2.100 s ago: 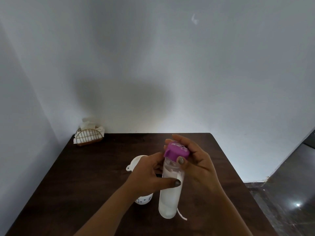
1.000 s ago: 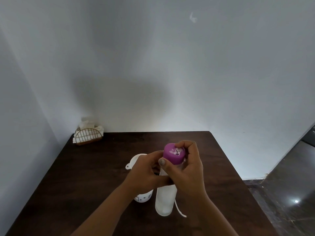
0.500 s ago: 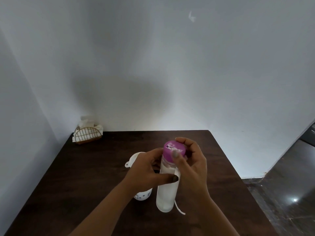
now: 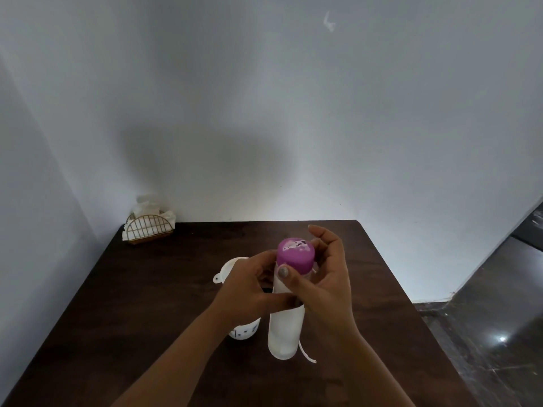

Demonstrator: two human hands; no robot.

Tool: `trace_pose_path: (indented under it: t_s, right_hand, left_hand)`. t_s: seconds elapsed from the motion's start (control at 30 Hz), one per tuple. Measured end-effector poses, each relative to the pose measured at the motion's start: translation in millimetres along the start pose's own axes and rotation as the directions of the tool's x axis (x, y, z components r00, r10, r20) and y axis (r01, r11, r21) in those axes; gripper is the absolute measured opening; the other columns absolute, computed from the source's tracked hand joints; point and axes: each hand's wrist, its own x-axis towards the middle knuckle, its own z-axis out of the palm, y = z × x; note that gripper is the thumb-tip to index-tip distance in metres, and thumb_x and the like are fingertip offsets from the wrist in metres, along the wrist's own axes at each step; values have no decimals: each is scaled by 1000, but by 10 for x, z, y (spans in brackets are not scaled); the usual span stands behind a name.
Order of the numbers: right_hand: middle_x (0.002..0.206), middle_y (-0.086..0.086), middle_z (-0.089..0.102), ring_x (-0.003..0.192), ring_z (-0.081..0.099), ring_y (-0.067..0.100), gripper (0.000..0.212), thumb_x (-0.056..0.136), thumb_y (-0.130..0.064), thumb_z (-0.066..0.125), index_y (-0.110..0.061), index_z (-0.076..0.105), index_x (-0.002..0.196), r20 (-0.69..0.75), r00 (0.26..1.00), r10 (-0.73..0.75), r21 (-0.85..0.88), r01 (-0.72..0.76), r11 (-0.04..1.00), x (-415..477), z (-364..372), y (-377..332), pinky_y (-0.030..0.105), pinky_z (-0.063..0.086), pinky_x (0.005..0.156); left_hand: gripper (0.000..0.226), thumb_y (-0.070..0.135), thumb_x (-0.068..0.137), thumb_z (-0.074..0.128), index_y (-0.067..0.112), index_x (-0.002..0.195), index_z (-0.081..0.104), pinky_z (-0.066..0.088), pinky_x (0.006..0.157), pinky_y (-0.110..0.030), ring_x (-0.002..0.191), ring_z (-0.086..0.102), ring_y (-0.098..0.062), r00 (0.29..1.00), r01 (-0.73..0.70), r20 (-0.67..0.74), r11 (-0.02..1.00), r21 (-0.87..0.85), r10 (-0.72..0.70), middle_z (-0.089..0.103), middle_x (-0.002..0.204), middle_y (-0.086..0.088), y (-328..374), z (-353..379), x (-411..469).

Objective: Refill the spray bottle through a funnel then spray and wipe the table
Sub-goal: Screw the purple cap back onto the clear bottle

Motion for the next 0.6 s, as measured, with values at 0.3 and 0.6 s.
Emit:
trace_pose_path:
  t_s: [0.3,0.6]
  right_hand:
    - [105,-4,58,97,63,16,65,59,-26,80,-39,46,112,-43,999,-11,-34,9,999,1,7,24,25,56,73]
    - [99,-14,63,100,63,7,66,63,-21,82,-36,47,116,-33,999,2,-10,-3,1000,19,-10,44,21,55,72]
  left_hand:
    - [58,12,65,82,33,112,55,52,77,-15,96,65,-6,1000,10,3,1000,7,-10,67,103,10,-25,16,2]
    - [60,12,65,82,31,114,53,54,84,-24,99,63,-6,999,40,15,999,5,-40,66,107,9,-58,56,30]
